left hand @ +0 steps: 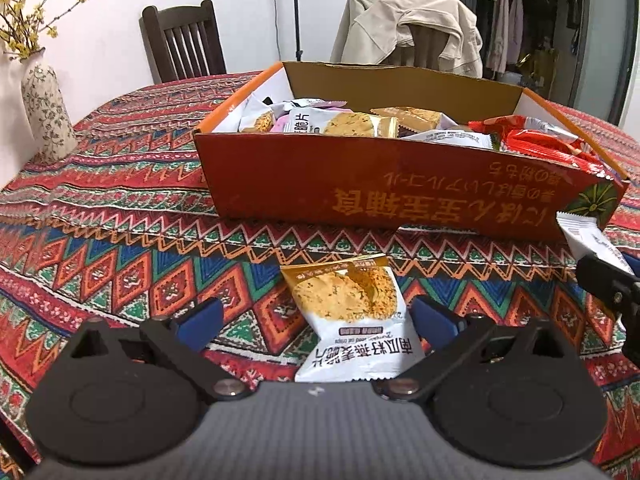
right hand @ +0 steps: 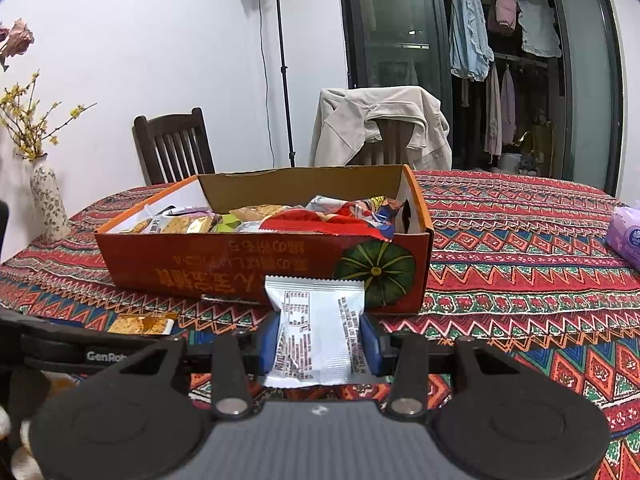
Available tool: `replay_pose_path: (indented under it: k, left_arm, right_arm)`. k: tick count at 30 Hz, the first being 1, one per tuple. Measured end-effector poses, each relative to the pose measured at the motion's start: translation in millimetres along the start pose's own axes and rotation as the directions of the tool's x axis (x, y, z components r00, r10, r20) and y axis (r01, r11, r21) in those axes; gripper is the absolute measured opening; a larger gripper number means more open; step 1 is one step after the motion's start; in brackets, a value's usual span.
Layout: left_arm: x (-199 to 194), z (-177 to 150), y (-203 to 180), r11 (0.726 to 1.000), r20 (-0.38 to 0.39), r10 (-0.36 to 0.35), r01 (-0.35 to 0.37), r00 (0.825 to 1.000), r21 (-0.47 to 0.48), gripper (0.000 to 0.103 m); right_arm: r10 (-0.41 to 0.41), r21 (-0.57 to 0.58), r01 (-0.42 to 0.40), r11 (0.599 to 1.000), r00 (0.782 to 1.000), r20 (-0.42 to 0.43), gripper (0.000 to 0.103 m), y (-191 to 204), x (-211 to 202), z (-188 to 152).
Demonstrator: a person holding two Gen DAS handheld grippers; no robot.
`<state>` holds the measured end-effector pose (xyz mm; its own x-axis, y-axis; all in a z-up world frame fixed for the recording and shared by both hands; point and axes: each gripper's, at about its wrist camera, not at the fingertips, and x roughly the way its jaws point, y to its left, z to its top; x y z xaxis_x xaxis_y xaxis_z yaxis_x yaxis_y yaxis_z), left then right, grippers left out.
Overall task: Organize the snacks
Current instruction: 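Grasp a white packet with the right tool while the left tool grasps a cracker packet, then carry both packets over the orange box and open both tools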
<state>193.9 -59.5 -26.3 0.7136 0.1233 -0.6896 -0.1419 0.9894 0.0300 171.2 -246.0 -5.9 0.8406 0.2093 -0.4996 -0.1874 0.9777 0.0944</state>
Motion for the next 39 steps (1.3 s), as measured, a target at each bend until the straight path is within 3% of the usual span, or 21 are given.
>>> replay_pose_path:
  k: [2, 4, 5, 10, 23, 33, 39]
  left_arm:
    - [-2.6, -0.1, 1.2, 1.0, 0.006, -0.021, 0.021, 1.0, -0.002, 0.087]
    - [-5.6, -0.7, 1.4, 0.999, 0.022, -0.036, 0.036, 0.999, 0.008, 0.069]
    - [-7.6, -1.0, 1.1, 0.999, 0.03, -0.046, 0.045, 0.999, 0.02, 0.054]
    - [-13.3, -4.7, 4.1, 0.996, 0.047, -0.078, 0.076, 0.996, 0.045, 0.044]
    - [-40.6, -1.6, 25.1, 0.992, 0.12, -0.124, 0.119, 0.985, 0.046, 0.043]
    - [-81.9, 44.7, 30.2, 0.987, 0.3, -0.16, 0.144, 0.94, 0.075, 0.043]
    - [-79.6, 84.8, 25.1, 0.986, 0.368, -0.169, 0.155, 0.914, 0.068, 0.043]
  right_arm:
    - [-0.003, 0.0, 0.003, 1.0, 1.0, -0.004, 0.042, 0.3, 0.9, 0.0]
    - [-0.002, -0.001, 0.002, 1.0, 1.0, -0.004, 0.042, 0.5, 1.0, -0.2]
    - [0.002, -0.002, -0.002, 1.0, 1.0, -0.001, 0.042, 0.7, 0.5, -0.1]
    - [0.019, -0.018, -0.019, 1.0, 1.0, 0.014, 0.042, 3.2, -2.5, -0.6]
    - [0.059, -0.064, -0.052, 0.997, 0.992, 0.111, 0.042, 13.6, -20.7, 4.4]
    - [0.095, -0.083, -0.079, 0.993, 0.971, 0.218, 0.042, 24.5, -45.0, 45.4]
    - [0.083, -0.077, -0.066, 0.995, 0.966, 0.243, 0.042, 32.7, -32.9, 82.7]
